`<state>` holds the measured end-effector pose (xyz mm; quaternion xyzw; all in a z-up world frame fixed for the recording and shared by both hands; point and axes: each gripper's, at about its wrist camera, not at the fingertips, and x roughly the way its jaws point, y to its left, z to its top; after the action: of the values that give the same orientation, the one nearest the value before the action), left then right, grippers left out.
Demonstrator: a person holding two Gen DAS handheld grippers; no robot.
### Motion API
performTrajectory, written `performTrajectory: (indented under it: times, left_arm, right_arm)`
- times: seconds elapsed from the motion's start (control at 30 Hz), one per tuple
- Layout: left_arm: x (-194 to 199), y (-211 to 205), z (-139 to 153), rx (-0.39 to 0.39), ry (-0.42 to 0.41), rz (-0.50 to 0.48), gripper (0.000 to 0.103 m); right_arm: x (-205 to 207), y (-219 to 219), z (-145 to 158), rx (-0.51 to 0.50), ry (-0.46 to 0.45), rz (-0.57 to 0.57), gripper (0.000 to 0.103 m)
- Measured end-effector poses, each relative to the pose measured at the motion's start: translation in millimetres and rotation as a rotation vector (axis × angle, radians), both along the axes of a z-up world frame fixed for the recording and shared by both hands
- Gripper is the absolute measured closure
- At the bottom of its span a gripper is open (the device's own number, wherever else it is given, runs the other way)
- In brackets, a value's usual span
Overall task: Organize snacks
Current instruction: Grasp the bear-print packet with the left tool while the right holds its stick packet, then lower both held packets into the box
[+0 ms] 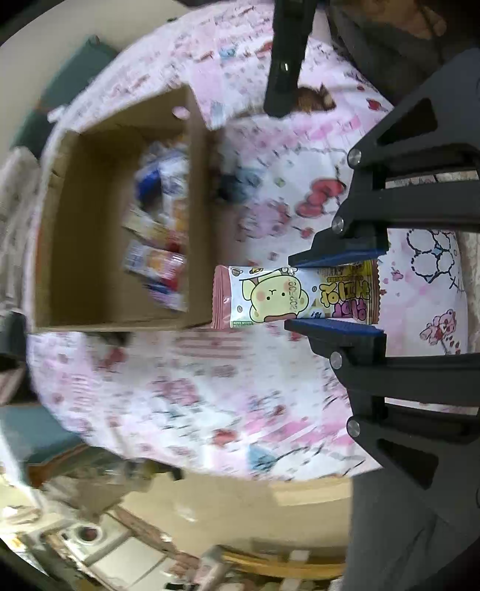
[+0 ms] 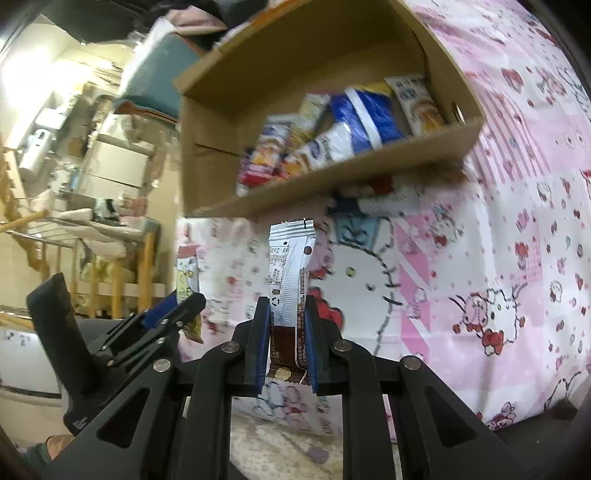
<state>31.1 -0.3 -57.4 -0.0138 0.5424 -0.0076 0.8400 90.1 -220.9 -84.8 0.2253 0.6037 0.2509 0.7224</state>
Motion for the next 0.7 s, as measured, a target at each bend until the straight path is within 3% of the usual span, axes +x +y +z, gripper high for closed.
performTrajectory:
  times: [0.23, 0.4, 0.7]
  left_arm:
    - [47.1, -11.2, 52.1, 0.014, -0.173, -0.061, 0.081]
    - [87.7, -13.4, 61.5, -0.016, -0.203, -0.058, 0.081]
    - [135.4, -15.2, 59.0, -0.019, -0.2, -0.071, 0.081]
  right_arm:
    - [9.0, -9.0, 43.3, 0.153, -0.202, -0.069, 0.085]
    - [20.2, -12.6, 57.8, 0.18, -0.296, -0.105, 0.085]
    - [55.9, -26.4, 58.2, 0.124, -0.305, -0.132, 0.085]
